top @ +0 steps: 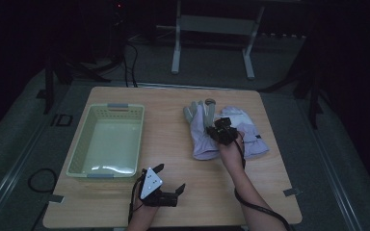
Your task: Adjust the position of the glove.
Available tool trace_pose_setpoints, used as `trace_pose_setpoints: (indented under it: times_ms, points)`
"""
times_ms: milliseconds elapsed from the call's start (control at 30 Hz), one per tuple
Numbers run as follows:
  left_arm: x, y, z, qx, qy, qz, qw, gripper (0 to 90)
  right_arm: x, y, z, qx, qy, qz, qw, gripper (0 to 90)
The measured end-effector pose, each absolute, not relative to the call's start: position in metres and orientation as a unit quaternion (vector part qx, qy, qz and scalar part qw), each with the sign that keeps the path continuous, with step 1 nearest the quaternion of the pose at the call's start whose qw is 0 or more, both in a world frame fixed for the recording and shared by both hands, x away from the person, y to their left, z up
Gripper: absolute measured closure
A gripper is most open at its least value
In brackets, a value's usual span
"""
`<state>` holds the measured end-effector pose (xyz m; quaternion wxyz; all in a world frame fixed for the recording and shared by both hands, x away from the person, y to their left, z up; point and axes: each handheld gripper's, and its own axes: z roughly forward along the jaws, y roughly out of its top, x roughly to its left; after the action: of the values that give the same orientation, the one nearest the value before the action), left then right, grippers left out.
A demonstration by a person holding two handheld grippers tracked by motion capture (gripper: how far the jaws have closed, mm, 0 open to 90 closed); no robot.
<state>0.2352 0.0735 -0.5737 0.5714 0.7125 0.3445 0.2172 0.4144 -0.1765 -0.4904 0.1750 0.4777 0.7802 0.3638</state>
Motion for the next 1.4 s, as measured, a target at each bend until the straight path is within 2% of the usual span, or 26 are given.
trace_pose_setpoints:
  times_ms: [333,533,933,1033,1133,1300,1400]
  points:
    - [0.235,0.074,-0.574,0.713,0.346,0.219,0.569,0.0,0.368,-0.172,-0.476,0.495,0.733,0.427,0.187,86.5]
    - [0.235,0.073,-0.574,0.713,0.344,0.22,0.57,0.0,0.351,-0.164,-0.495,0.516,0.719,0.43,0.18,86.4]
    - [0.235,0.073,-0.574,0.713,0.342,0.217,0.572,0.0,0.359,-0.151,-0.544,0.524,0.745,0.367,0.189,84.6]
    - [0.235,0.073,-0.574,0.713,0.343,0.216,0.572,0.0,0.359,-0.152,-0.547,0.522,0.747,0.365,0.19,80.0]
    - [0.235,0.073,-0.574,0.713,0.343,0.217,0.572,0.0,0.36,-0.151,-0.547,0.512,0.755,0.361,0.193,66.1]
    - [0.235,0.073,-0.574,0.714,0.343,0.216,0.571,0.0,0.357,-0.155,-0.537,0.501,0.758,0.365,0.202,59.4]
    - [0.235,0.073,-0.574,0.714,0.343,0.216,0.571,0.0,0.358,-0.164,-0.523,0.486,0.766,0.37,0.202,51.0]
